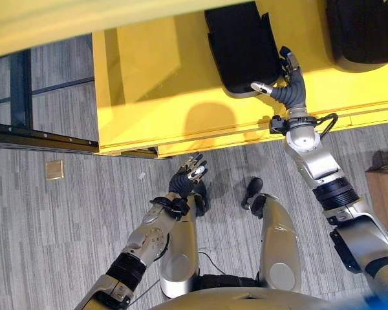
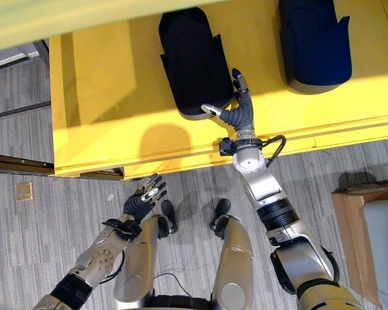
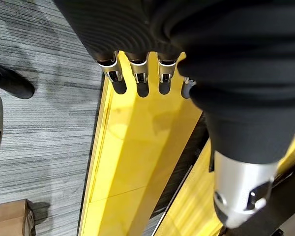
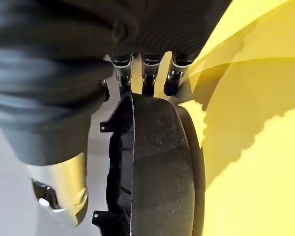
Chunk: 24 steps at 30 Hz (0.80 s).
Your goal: Move parts from the plastic box to the shelf.
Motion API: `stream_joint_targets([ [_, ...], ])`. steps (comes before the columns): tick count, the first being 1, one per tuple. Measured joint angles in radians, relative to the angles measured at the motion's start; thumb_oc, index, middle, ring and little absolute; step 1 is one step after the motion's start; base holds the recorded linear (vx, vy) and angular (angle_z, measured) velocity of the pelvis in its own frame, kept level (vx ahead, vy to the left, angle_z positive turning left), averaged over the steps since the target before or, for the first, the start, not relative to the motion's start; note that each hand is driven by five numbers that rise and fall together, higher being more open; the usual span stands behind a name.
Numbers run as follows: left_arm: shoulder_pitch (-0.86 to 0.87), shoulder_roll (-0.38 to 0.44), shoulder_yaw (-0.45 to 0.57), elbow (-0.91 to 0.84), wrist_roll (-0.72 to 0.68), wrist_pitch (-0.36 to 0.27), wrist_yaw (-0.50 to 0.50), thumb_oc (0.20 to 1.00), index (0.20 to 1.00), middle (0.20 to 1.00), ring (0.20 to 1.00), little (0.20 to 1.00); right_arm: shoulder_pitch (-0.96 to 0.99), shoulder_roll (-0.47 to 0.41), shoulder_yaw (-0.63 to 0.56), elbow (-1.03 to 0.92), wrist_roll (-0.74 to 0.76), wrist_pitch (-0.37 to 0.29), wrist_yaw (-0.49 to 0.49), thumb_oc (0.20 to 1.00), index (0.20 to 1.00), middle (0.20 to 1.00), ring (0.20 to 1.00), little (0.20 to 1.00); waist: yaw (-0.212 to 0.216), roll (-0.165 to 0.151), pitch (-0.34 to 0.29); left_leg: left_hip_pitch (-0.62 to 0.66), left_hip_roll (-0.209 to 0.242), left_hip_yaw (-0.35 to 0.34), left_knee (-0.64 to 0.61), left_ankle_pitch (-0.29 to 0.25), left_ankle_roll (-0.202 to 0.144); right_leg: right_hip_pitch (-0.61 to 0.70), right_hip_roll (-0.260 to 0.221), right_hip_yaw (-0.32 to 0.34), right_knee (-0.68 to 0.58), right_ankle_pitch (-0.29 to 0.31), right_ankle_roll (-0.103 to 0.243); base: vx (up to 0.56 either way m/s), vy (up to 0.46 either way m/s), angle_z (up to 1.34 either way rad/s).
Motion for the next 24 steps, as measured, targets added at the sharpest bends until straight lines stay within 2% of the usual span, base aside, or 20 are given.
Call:
stream_joint_targets([
  [7, 0.001, 0.0, -0.001, 0.0, 0.0, 0.0, 0.006, 1.0, 1.0, 1.0, 1.0, 1.0, 0.021, 0.008, 0.013, -0.013, -0.022, 0.003, -0.002, 1.0, 1.0, 1.0, 1.0, 1.0, 0.001, 0.0, 0.0, 0.007, 0.0, -0.001, 0.0, 0.001, -0.002, 0.005, -0.001, 0.0, 0.006, -0.012, 0.007, 0.0, 0.0, 0.0],
  [12, -0.001, -0.003, -0.003, 0.0, 0.001, -0.001, 0.009, 1.0, 1.0, 1.0, 1.0, 1.0, 0.023, 0.008, 0.037, -0.009, -0.051, -0.007, -0.088, 1.0, 1.0, 1.0, 1.0, 1.0, 0.002, 0.0, 0.0, 0.007, 0.0, -0.001, 0.001, 0.0, -0.001, 0.005, -0.001, 0.0, 0.006, -0.012, 0.006, 0.0, 0.0, 0.0],
  [18, -0.003, -0.003, -0.007, -0.001, 0.0, -0.001, 0.03, 1.0, 1.0, 1.0, 1.0, 1.0, 0.046, 0.033, 0.003, -0.018, -0.072, -0.013, -0.095, 1.0, 1.0, 1.0, 1.0, 1.0, 0.0, 0.0, 0.0, 0.007, 0.0, -0.001, 0.002, -0.002, -0.002, 0.005, -0.001, 0.0, 0.006, -0.011, 0.004, 0.0, 0.0, 0.0],
  [21, -0.003, -0.005, -0.017, -0.002, 0.0, -0.001, 0.032, 1.0, 1.0, 1.0, 1.0, 1.0, 0.066, 0.044, 0.008, -0.023, -0.121, -0.022, -0.144, 1.0, 1.0, 1.0, 1.0, 1.0, -0.004, 0.0, 0.0, 0.007, 0.0, 0.0, 0.001, -0.002, -0.002, 0.005, -0.001, 0.0, 0.005, -0.011, 0.005, 0.0, 0.0, 0.0],
  [24, -0.002, -0.016, -0.018, -0.001, 0.0, -0.008, 0.036, 1.0, 1.0, 1.0, 1.0, 1.0, 0.068, 0.042, 0.001, 0.002, -0.15, -0.023, -0.239, 1.0, 1.0, 1.0, 1.0, 1.0, -0.006, 0.0, 0.0, 0.007, 0.0, 0.001, 0.001, -0.003, -0.001, 0.005, -0.001, 0.0, 0.004, -0.011, 0.005, 0.0, 0.014, 0.0],
])
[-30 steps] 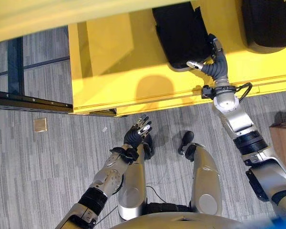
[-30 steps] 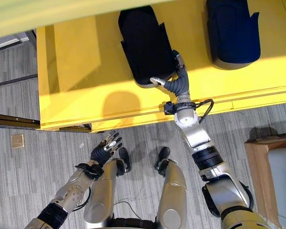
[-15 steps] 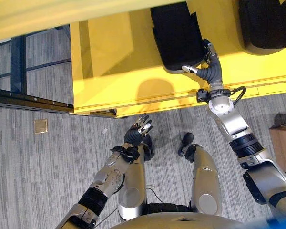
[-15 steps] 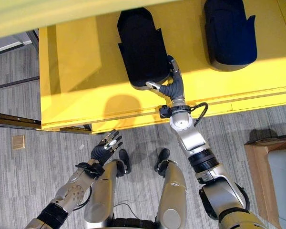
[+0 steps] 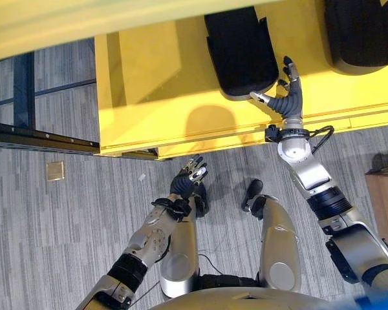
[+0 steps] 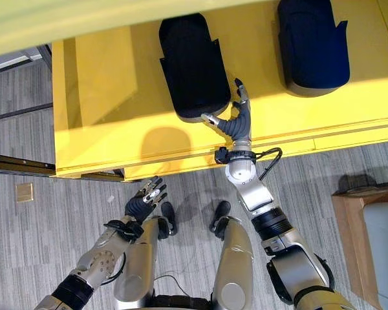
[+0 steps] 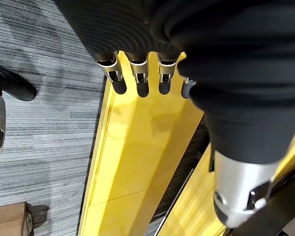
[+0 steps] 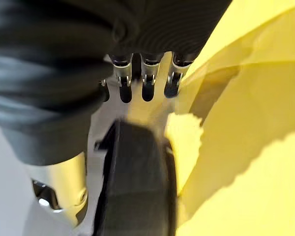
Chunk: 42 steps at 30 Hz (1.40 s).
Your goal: Move parts from the plastic box to the shelf.
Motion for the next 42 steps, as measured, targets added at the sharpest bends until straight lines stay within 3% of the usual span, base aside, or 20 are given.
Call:
stream_joint_targets([
  [5, 0.003, -0.022, -0.003, -0.001, 0.0, -0.019, 0.006, 1.0, 1.0, 1.0, 1.0, 1.0, 0.037, -0.003, -0.059, -0.034, -0.118, -0.082, -0.097, 1.0, 1.0, 1.0, 1.0, 1.0, -0.007, 0.0, 0.0, 0.009, -0.002, 0.004, -0.004, -0.002, -0.001, 0.001, 0.002, 0.008, -0.002, 0.001, 0.0, 0.0, 0.024, -0.05],
  [11, 0.006, -0.025, -0.001, -0.001, -0.003, -0.01, -0.003, 1.0, 1.0, 1.0, 1.0, 1.0, 0.038, -0.009, -0.077, -0.123, -0.24, -0.159, -0.092, 1.0, 1.0, 1.0, 1.0, 1.0, -0.013, 0.002, 0.0, 0.031, -0.001, 0.017, -0.01, -0.003, -0.002, 0.009, 0.006, 0.023, -0.001, 0.001, 0.0, 0.0, -0.002, -0.06],
  [19, 0.042, -0.03, 0.005, 0.009, -0.022, 0.009, -0.011, 1.0, 1.0, 1.0, 1.0, 1.0, 0.038, -0.063, -0.018, -0.18, -0.355, -0.2, -0.043, 1.0, 1.0, 1.0, 1.0, 1.0, -0.029, 0.007, 0.001, 0.123, -0.001, 0.033, -0.064, 0.006, -0.011, 0.092, 0.024, 0.03, -0.056, 0.011, 0.009, 0.0, 0.021, -0.05],
  [24, 0.051, -0.025, 0.023, 0.02, -0.023, -0.016, -0.032, 1.0, 1.0, 1.0, 1.0, 1.0, 0.06, -0.106, -0.021, -0.192, -0.33, -0.209, 0.046, 1.0, 1.0, 1.0, 1.0, 1.0, -0.041, 0.011, 0.0, 0.194, -0.015, 0.047, -0.135, 0.027, -0.016, 0.147, 0.029, 0.031, -0.099, 0.025, 0.008, 0.0, 0.066, -0.02],
  [28, 0.06, -0.027, 0.042, 0.009, -0.06, -0.033, -0.069, 1.0, 1.0, 1.0, 1.0, 1.0, 0.286, -0.136, -0.017, -0.299, -0.23, -0.223, 0.15, 1.0, 1.0, 1.0, 1.0, 1.0, -0.048, 0.011, 0.001, 0.278, -0.023, 0.057, -0.208, 0.048, -0.03, 0.221, 0.04, 0.029, -0.157, 0.038, 0.017, 0.02, 0.135, -0.03],
  [31, 0.13, -0.025, 0.05, -0.026, -0.063, -0.041, -0.113, 1.0, 1.0, 1.0, 1.0, 1.0, 0.49, -0.193, -0.028, -0.355, -0.154, -0.229, 0.211, 1.0, 1.0, 1.0, 1.0, 1.0, -0.088, 0.011, 0.001, 0.35, -0.036, 0.067, -0.271, 0.053, -0.03, 0.297, 0.049, 0.026, -0.212, 0.051, 0.035, 0.02, 0.11, -0.05],
  [35, 0.18, -0.009, 0.056, -0.064, -0.039, -0.042, -0.117, 1.0, 1.0, 1.0, 1.0, 1.0, 0.649, -0.213, -0.155, -0.364, -0.102, -0.231, 0.256, 1.0, 1.0, 1.0, 1.0, 1.0, -0.102, 0.007, -0.002, 0.42, -0.04, 0.087, -0.344, 0.072, -0.033, 0.367, 0.076, 0.029, -0.31, 0.093, 0.042, 0.0, 0.105, -0.12],
  [39, 0.242, 0.001, 0.078, -0.077, 0.029, -0.062, -0.141, 1.0, 1.0, 1.0, 1.0, 1.0, 0.723, -0.217, -0.201, -0.358, -0.063, -0.24, 0.279, 1.0, 1.0, 1.0, 1.0, 1.0, -0.116, -0.032, -0.056, 0.439, -0.048, 0.102, -0.376, 0.08, -0.033, 0.375, 0.082, 0.037, -0.342, 0.107, 0.05, -0.01, 0.159, -0.09],
  [42, 0.259, 0.028, 0.08, -0.072, 0.078, -0.061, -0.144, 1.0, 1.0, 1.0, 1.0, 1.0, 0.729, -0.166, -0.226, -0.284, 0.046, -0.24, 0.263, 1.0, 1.0, 1.0, 1.0, 1.0, -0.113, -0.072, -0.1, 0.444, -0.051, 0.112, -0.37, 0.071, -0.029, 0.385, 0.081, 0.044, -0.348, 0.11, 0.055, -0.02, 0.11, -0.05],
])
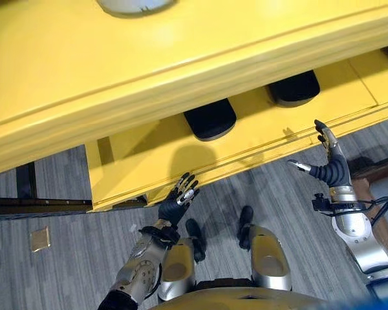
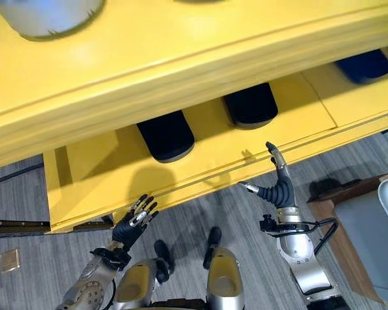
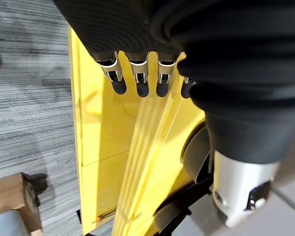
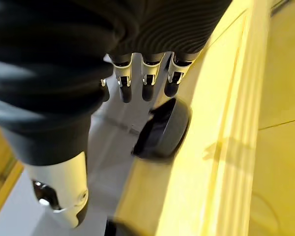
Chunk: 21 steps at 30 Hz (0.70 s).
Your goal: Move parts from the plastic box to the shelf.
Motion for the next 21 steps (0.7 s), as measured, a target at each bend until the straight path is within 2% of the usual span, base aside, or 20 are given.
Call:
stream_joint_targets([
  [2, -0.008, 0.012, 0.026, 0.003, 0.013, -0.013, -0.035, 1.0, 1.0, 1.0, 1.0, 1.0, 0.004, 0.057, -0.049, 0.067, 0.051, 0.001, -0.022, 1.0, 1.0, 1.0, 1.0, 1.0, 0.002, -0.026, -0.017, 0.002, -0.002, 0.002, 0.023, -0.014, 0.004, 0.009, -0.001, 0.0, -0.006, 0.006, 0.005, -0.04, 0.171, 0.02],
  [5, -0.064, 0.046, 0.051, 0.001, 0.081, -0.057, -0.119, 1.0, 1.0, 1.0, 1.0, 1.0, 0.006, 0.096, -0.09, 0.102, 0.124, 0.003, -0.027, 1.0, 1.0, 1.0, 1.0, 1.0, -0.001, -0.037, -0.025, -0.01, -0.001, 0.003, 0.068, -0.044, 0.021, 0.025, -0.007, 0.003, -0.03, 0.032, 0.019, -0.03, 0.192, -0.06],
  [7, -0.114, 0.066, 0.055, -0.004, 0.107, -0.065, -0.163, 1.0, 1.0, 1.0, 1.0, 1.0, 0.005, 0.096, -0.088, 0.106, 0.144, 0.007, -0.022, 1.0, 1.0, 1.0, 1.0, 1.0, -0.012, -0.04, -0.027, -0.016, -0.007, 0.028, 0.103, -0.07, 0.033, 0.025, -0.014, 0.017, -0.05, 0.049, 0.037, -0.02, 0.251, -0.24],
  [8, -0.131, 0.07, 0.055, -0.003, 0.106, -0.065, -0.182, 1.0, 1.0, 1.0, 1.0, 1.0, -0.001, 0.104, -0.088, 0.107, 0.158, 0.017, -0.019, 1.0, 1.0, 1.0, 1.0, 1.0, -0.014, -0.041, -0.028, -0.021, -0.007, 0.03, 0.119, -0.082, 0.049, 0.024, -0.022, 0.024, -0.053, 0.055, 0.051, 0.01, 0.196, -0.25],
  [9, -0.139, 0.072, 0.053, -0.001, 0.106, -0.065, -0.207, 1.0, 1.0, 1.0, 1.0, 1.0, -0.007, 0.119, -0.088, 0.111, 0.176, 0.03, -0.015, 1.0, 1.0, 1.0, 1.0, 1.0, -0.03, -0.044, -0.032, -0.026, -0.017, 0.039, 0.124, -0.095, 0.051, 0.024, -0.036, 0.029, -0.055, 0.062, 0.062, 0.03, 0.218, -0.17],
  [11, -0.146, 0.067, 0.044, 0.001, 0.106, -0.063, -0.283, 1.0, 1.0, 1.0, 1.0, 1.0, -0.014, 0.147, -0.088, 0.153, 0.212, 0.067, -0.004, 1.0, 1.0, 1.0, 1.0, 1.0, -0.058, -0.05, -0.051, -0.024, -0.046, 0.064, 0.13, -0.114, 0.079, 0.02, -0.061, 0.037, -0.084, 0.086, 0.083, 0.0, 0.251, -0.25],
  [12, -0.145, 0.069, 0.035, 0.005, 0.11, -0.062, -0.3, 1.0, 1.0, 1.0, 1.0, 1.0, -0.012, 0.163, -0.089, 0.171, 0.227, 0.083, -0.001, 1.0, 1.0, 1.0, 1.0, 1.0, -0.064, -0.054, -0.056, -0.017, -0.053, 0.087, 0.135, -0.12, 0.084, 0.018, -0.067, 0.034, -0.099, 0.133, 0.096, -0.08, 0.222, -0.69],
  [13, -0.128, 0.07, 0.03, 0.021, 0.121, -0.063, -0.314, 1.0, 1.0, 1.0, 1.0, 1.0, -0.029, 0.179, -0.08, 0.202, 0.246, 0.108, 0.008, 1.0, 1.0, 1.0, 1.0, 1.0, -0.054, -0.053, -0.057, -0.003, -0.048, 0.123, 0.128, -0.12, 0.094, 0.014, -0.065, 0.021, -0.115, 0.205, 0.105, -0.12, 0.149, -1.02],
  [14, -0.119, 0.077, 0.02, 0.053, 0.139, -0.063, -0.318, 1.0, 1.0, 1.0, 1.0, 1.0, -0.058, 0.192, -0.067, 0.238, 0.264, 0.131, 0.019, 1.0, 1.0, 1.0, 1.0, 1.0, -0.053, -0.041, -0.058, 0.006, -0.024, 0.178, 0.126, -0.122, 0.103, -0.009, -0.059, -0.033, -0.13, 0.292, 0.132, -0.1, 0.09, -1.15],
  [15, -0.131, 0.084, -0.002, 0.094, 0.157, -0.063, -0.322, 1.0, 1.0, 1.0, 1.0, 1.0, -0.081, 0.191, -0.056, 0.251, 0.288, 0.155, 0.017, 1.0, 1.0, 1.0, 1.0, 1.0, -0.059, -0.025, -0.059, -0.007, -0.01, 0.198, 0.121, -0.121, 0.121, -0.037, -0.063, -0.082, -0.111, 0.323, 0.15, -0.05, 0.034, -0.72],
  [16, -0.142, 0.086, -0.019, 0.116, 0.16, -0.063, -0.325, 1.0, 1.0, 1.0, 1.0, 1.0, -0.078, 0.187, -0.057, 0.257, 0.301, 0.166, 0.015, 1.0, 1.0, 1.0, 1.0, 1.0, -0.064, -0.018, -0.06, -0.01, -0.011, 0.2, 0.117, -0.125, 0.13, -0.058, -0.084, -0.105, -0.042, 0.294, 0.145, -0.02, -0.021, -0.33],
  [17, -0.15, 0.086, -0.032, 0.128, 0.164, -0.07, -0.34, 1.0, 1.0, 1.0, 1.0, 1.0, -0.077, 0.185, -0.059, 0.283, 0.333, 0.196, 0.008, 1.0, 1.0, 1.0, 1.0, 1.0, -0.057, -0.015, -0.06, -0.008, -0.013, 0.215, 0.103, -0.12, 0.137, -0.088, -0.129, -0.111, 0.121, 0.218, 0.126, -0.02, -0.063, -0.22],
  [18, -0.147, 0.088, -0.033, 0.123, 0.162, -0.085, -0.359, 1.0, 1.0, 1.0, 1.0, 1.0, -0.074, 0.185, -0.059, 0.296, 0.351, 0.216, 0.005, 1.0, 1.0, 1.0, 1.0, 1.0, -0.051, -0.011, -0.064, -0.007, -0.008, 0.235, 0.091, -0.114, 0.141, -0.085, -0.154, -0.121, 0.204, 0.17, 0.108, -0.02, -0.125, -0.29],
  [19, -0.141, 0.089, -0.033, 0.121, 0.158, -0.092, -0.364, 1.0, 1.0, 1.0, 1.0, 1.0, -0.075, 0.186, -0.059, 0.303, 0.352, 0.222, 0.004, 1.0, 1.0, 1.0, 1.0, 1.0, -0.049, -0.008, -0.069, -0.007, -0.007, 0.242, 0.085, -0.112, 0.143, -0.082, -0.167, -0.133, 0.234, 0.156, 0.103, -0.01, -0.168, -0.58],
  [20, -0.112, 0.089, -0.038, 0.106, 0.143, -0.109, -0.38, 1.0, 1.0, 1.0, 1.0, 1.0, -0.074, 0.183, -0.062, 0.317, 0.352, 0.244, -0.003, 1.0, 1.0, 1.0, 1.0, 1.0, -0.02, 0.014, -0.081, -0.005, 0.004, 0.276, 0.054, -0.095, 0.144, -0.039, -0.209, -0.204, 0.313, 0.126, 0.07, 0.05, -0.354, -0.76],
  [21, -0.106, 0.096, -0.048, 0.087, 0.134, -0.12, -0.396, 1.0, 1.0, 1.0, 1.0, 1.0, -0.081, 0.181, -0.062, 0.322, 0.353, 0.257, -0.008, 1.0, 1.0, 1.0, 1.0, 1.0, 0.008, 0.021, -0.083, -0.001, 0.006, 0.298, 0.042, -0.084, 0.143, 0.013, -0.228, -0.251, 0.296, 0.098, 0.071, 0.08, -0.397, -0.98],
])
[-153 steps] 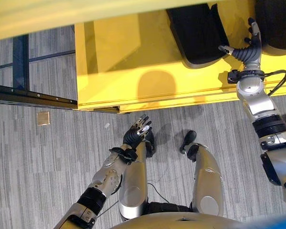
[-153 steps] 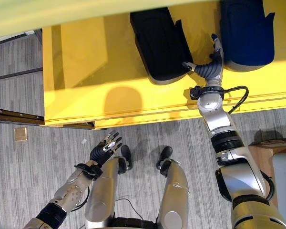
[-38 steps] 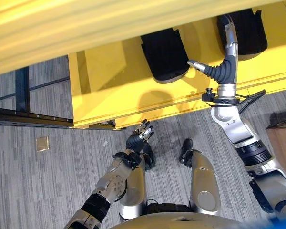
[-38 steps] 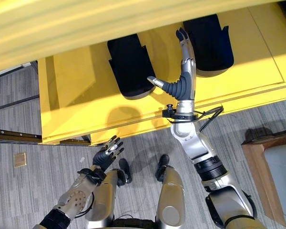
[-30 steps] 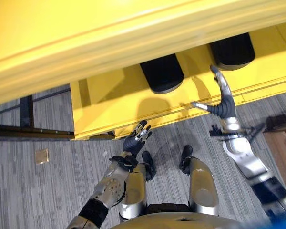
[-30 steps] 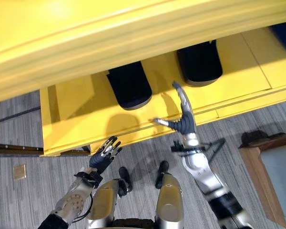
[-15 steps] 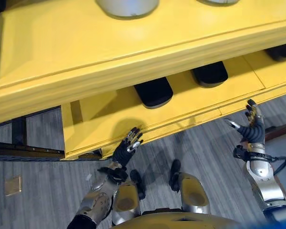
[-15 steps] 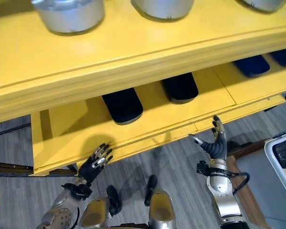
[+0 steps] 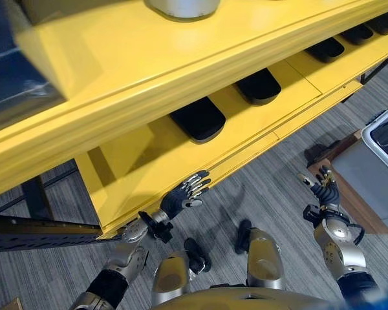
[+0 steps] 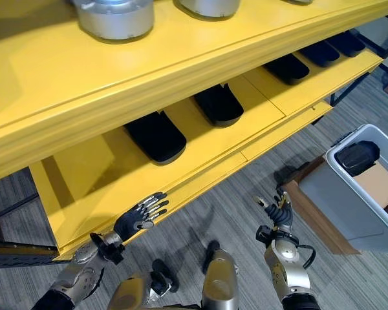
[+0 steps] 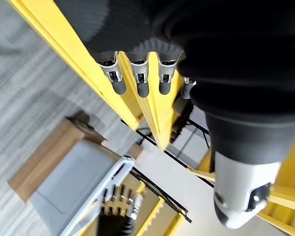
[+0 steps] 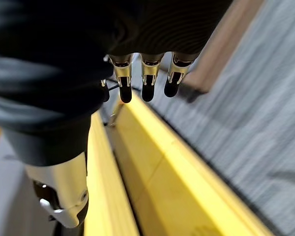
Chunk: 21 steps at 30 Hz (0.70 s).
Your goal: Move parts from the plastic box to the shelf.
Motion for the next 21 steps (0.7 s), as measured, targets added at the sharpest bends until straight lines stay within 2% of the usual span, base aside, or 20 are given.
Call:
stream_joint_targets([
  [2, -0.009, 0.016, -0.006, -0.038, -0.03, -0.004, -0.015, 1.0, 1.0, 1.0, 1.0, 1.0, -0.034, 0.002, 0.001, 0.064, 0.006, 0.016, -0.006, 1.0, 1.0, 1.0, 1.0, 1.0, 0.016, -0.015, -0.001, -0.005, 0.002, 0.01, 0.011, 0.001, -0.008, 0.131, 0.023, -0.025, -0.106, -0.062, 0.026, 0.13, -0.431, -0.55],
  [4, -0.026, 0.007, -0.004, -0.075, -0.069, -0.003, -0.015, 1.0, 1.0, 1.0, 1.0, 1.0, -0.057, 0.003, -0.012, 0.079, 0.018, 0.053, -0.034, 1.0, 1.0, 1.0, 1.0, 1.0, 0.041, -0.035, -0.007, -0.005, 0.015, 0.042, 0.035, -0.009, -0.025, 0.209, 0.089, -0.019, -0.23, -0.132, 0.017, 0.17, -0.414, -0.47],
  [7, -0.039, -0.003, 0.016, -0.085, -0.07, 0.002, -0.014, 1.0, 1.0, 1.0, 1.0, 1.0, -0.059, 0.002, -0.021, 0.074, 0.012, 0.07, -0.082, 1.0, 1.0, 1.0, 1.0, 1.0, 0.038, -0.08, -0.019, -0.015, 0.038, 0.08, 0.075, -0.015, -0.051, 0.233, 0.158, -0.018, -0.295, -0.231, -0.006, 0.1, -0.299, -0.37],
  [8, -0.028, -0.012, 0.025, -0.085, -0.064, 0.004, -0.014, 1.0, 1.0, 1.0, 1.0, 1.0, -0.059, 0.001, -0.024, 0.069, 0.007, 0.07, -0.098, 1.0, 1.0, 1.0, 1.0, 1.0, 0.02, -0.082, -0.019, -0.024, 0.052, 0.083, 0.08, -0.007, -0.064, 0.22, 0.169, -0.017, -0.293, -0.24, 0.002, 0.03, -0.175, -0.31],
  [10, -0.008, 0.002, 0.025, -0.085, -0.053, 0.017, -0.013, 1.0, 1.0, 1.0, 1.0, 1.0, -0.05, -0.008, -0.026, 0.062, -0.026, 0.071, -0.134, 1.0, 1.0, 1.0, 1.0, 1.0, 0.004, -0.095, -0.025, -0.042, 0.073, 0.091, 0.076, 0.022, -0.11, 0.182, 0.186, 0.015, -0.296, -0.241, -0.003, 0.03, -0.15, -0.32],
  [11, 0.003, 0.011, 0.025, -0.085, -0.05, 0.023, -0.013, 1.0, 1.0, 1.0, 1.0, 1.0, -0.05, -0.014, -0.032, 0.062, -0.042, 0.071, -0.147, 1.0, 1.0, 1.0, 1.0, 1.0, -0.004, -0.098, -0.022, -0.045, 0.088, 0.094, 0.086, 0.033, -0.115, 0.171, 0.195, 0.023, -0.297, -0.241, -0.012, 0.08, -0.296, -0.76],
  [12, 0.018, 0.013, 0.026, -0.084, -0.038, 0.036, -0.016, 1.0, 1.0, 1.0, 1.0, 1.0, -0.024, -0.039, -0.041, 0.061, -0.064, 0.067, -0.159, 1.0, 1.0, 1.0, 1.0, 1.0, -0.022, -0.09, -0.024, -0.042, 0.118, 0.04, 0.11, 0.029, -0.123, 0.165, 0.22, 0.038, -0.285, -0.249, -0.031, 0.1, -0.372, -0.79],
  [14, 0.044, 0.023, 0.066, -0.078, -0.039, 0.037, -0.023, 1.0, 1.0, 1.0, 1.0, 1.0, 0.0, -0.083, -0.064, 0.063, -0.114, 0.045, -0.161, 1.0, 1.0, 1.0, 1.0, 1.0, -0.044, -0.095, -0.037, -0.033, 0.124, 0.085, 0.08, 0.047, -0.136, 0.124, 0.218, 0.069, -0.252, -0.264, -0.044, 0.07, -0.28, -0.69],
  [17, 0.02, 0.03, 0.074, -0.062, -0.041, 0.042, -0.05, 1.0, 1.0, 1.0, 1.0, 1.0, 0.029, -0.107, -0.138, 0.14, -0.144, 0.016, -0.192, 1.0, 1.0, 1.0, 1.0, 1.0, -0.077, -0.093, -0.036, -0.03, 0.148, 0.086, 0.078, 0.086, -0.115, 0.108, 0.242, 0.085, -0.24, -0.269, -0.07, 0.1, -0.279, -0.29],
  [18, -0.01, 0.02, 0.059, -0.062, -0.06, 0.045, -0.085, 1.0, 1.0, 1.0, 1.0, 1.0, 0.033, -0.108, -0.142, 0.176, -0.142, -0.004, -0.195, 1.0, 1.0, 1.0, 1.0, 1.0, -0.097, -0.092, -0.037, -0.022, 0.167, 0.087, 0.08, 0.103, -0.127, 0.106, 0.26, 0.085, -0.229, -0.29, -0.086, 0.16, -0.439, -0.36],
  [21, -0.096, 0.018, -0.003, -0.064, -0.059, 0.067, -0.118, 1.0, 1.0, 1.0, 1.0, 1.0, -0.023, -0.109, -0.142, 0.258, -0.159, -0.082, -0.173, 1.0, 1.0, 1.0, 1.0, 1.0, -0.109, -0.08, -0.043, -0.005, 0.227, 0.09, 0.107, 0.118, -0.147, 0.076, 0.293, 0.109, -0.174, -0.319, -0.117, 0.16, -0.366, -0.71],
])
